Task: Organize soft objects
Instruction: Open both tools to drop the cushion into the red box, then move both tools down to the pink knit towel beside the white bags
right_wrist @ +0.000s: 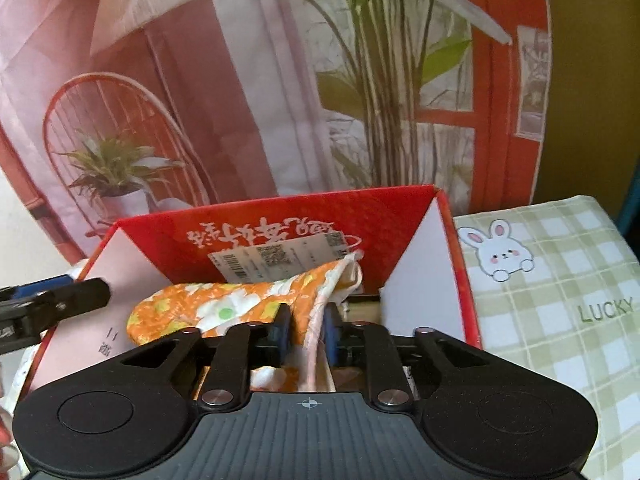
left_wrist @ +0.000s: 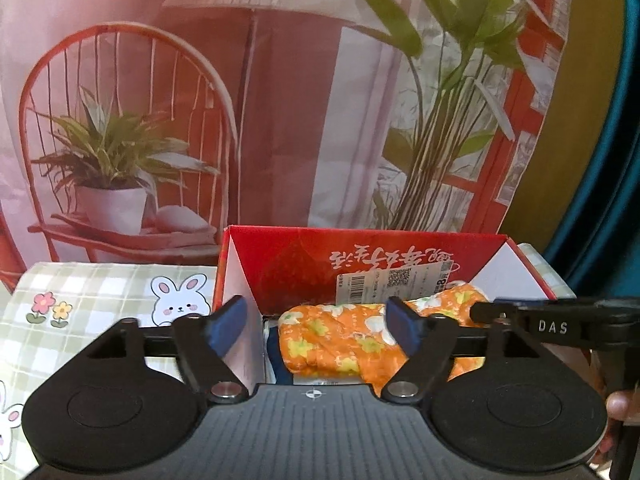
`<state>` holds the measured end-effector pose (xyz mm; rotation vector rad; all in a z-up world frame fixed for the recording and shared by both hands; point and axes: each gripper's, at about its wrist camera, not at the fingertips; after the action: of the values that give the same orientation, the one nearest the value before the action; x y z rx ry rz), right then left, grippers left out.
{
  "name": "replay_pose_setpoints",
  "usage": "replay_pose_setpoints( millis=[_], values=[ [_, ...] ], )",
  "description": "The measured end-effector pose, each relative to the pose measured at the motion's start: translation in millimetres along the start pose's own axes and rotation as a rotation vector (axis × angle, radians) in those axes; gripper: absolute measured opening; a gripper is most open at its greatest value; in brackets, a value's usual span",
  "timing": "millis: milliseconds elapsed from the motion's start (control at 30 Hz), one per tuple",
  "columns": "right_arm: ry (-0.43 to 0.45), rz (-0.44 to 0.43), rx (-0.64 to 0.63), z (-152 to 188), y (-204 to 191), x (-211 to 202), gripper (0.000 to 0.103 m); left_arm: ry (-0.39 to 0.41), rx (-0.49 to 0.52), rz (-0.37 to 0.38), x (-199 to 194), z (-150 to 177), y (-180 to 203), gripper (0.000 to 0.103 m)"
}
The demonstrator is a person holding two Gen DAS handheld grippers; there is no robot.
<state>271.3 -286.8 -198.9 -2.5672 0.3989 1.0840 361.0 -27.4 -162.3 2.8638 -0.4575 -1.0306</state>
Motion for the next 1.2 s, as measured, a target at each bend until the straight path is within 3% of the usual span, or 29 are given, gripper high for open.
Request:
replay_pose_setpoints(
  millis=[33, 67, 100, 300, 600, 900, 1000, 1200],
  values=[
    [0.012, 0.001, -0.012, -0.4, -1.8, -2.8, 0.029, 0.009, 0.006, -0.005, -4.0, 1.0, 0.5, 0.093],
    [0.024, -0.003, -0.032, -0.6, -5.0, -6.0, 0.041, 0.019, 0.010, -0.011, -7.9, 1.6, 1.2, 0.098],
    [0.035, 0.000, -0.048, -0.1, -8.2, -9.6, 0.058, 0.026, 0.012, -0.015, -11.8, 2.0, 1.7, 0.100],
    [0.082, -0.018, -0.134, 0.8, -22.2, -33.6, 0.103, 0.048, 0.004, -0.060, -37.7, 5.0, 1.0, 0.103],
    [0.183, 0.000, -0.154, 25.3, -22.2, -79.6, 0.103, 0.100, 0.035, -0.121, -93.6, 26.7, 8.7, 0.103],
    [0.311, -0.044, -0.098, 76.3, -14.8, -137.8, 0.103, 0.118, 0.068, -0.124, -148.0, 85.3, 30.1, 0.103],
    [0.324, -0.083, -0.104, 97.6, -13.7, -153.7, 0.103, 0.095, 0.052, -0.108, -159.5, 111.7, 34.9, 0.103],
    [0.308, -0.099, -0.039, 149.5, -6.2, -172.5, 0.103, -0.032, -0.025, -0.090, -163.8, 160.1, 34.9, 0.103]
  ],
)
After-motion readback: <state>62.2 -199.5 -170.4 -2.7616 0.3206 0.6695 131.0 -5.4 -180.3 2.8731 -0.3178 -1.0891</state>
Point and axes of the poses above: each gripper's, at about its wrist camera, not at the fingertips, and x roughly the way its jaws point, y to its right, z to its underside, and after that the axes turned 4 degrees about -x, right-handed
